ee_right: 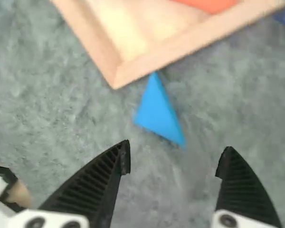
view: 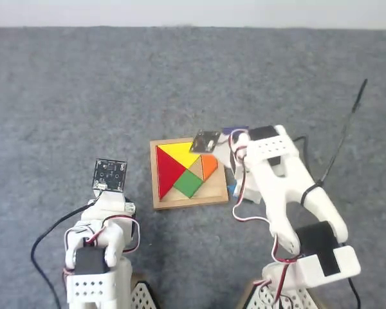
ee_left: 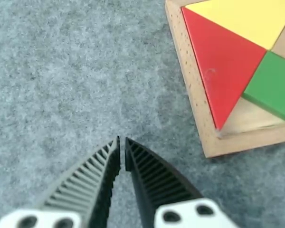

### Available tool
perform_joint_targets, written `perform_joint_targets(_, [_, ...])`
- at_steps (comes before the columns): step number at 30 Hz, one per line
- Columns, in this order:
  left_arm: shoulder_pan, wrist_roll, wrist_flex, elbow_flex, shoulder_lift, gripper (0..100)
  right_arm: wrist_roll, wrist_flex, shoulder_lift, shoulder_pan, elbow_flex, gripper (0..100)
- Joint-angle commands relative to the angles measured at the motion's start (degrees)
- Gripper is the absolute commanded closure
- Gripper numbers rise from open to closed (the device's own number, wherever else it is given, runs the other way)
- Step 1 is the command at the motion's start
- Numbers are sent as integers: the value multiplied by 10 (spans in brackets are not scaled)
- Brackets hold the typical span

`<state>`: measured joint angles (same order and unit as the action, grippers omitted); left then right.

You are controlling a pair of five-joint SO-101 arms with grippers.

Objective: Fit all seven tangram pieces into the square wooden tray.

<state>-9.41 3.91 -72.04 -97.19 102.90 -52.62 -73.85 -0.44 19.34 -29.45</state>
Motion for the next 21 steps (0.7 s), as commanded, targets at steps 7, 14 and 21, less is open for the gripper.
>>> perform_joint_targets(7, [1, 1, -2, 7, 11, 979, -53, 129, -36, 7, -83, 728])
perform_joint_targets(14, [1, 1, -2, 7, 11, 979, -47, 153, -35, 16, -86, 727])
perform_joint_targets(21, [1, 1, -2, 7, 11, 979, -4, 161, -35, 18, -97, 731])
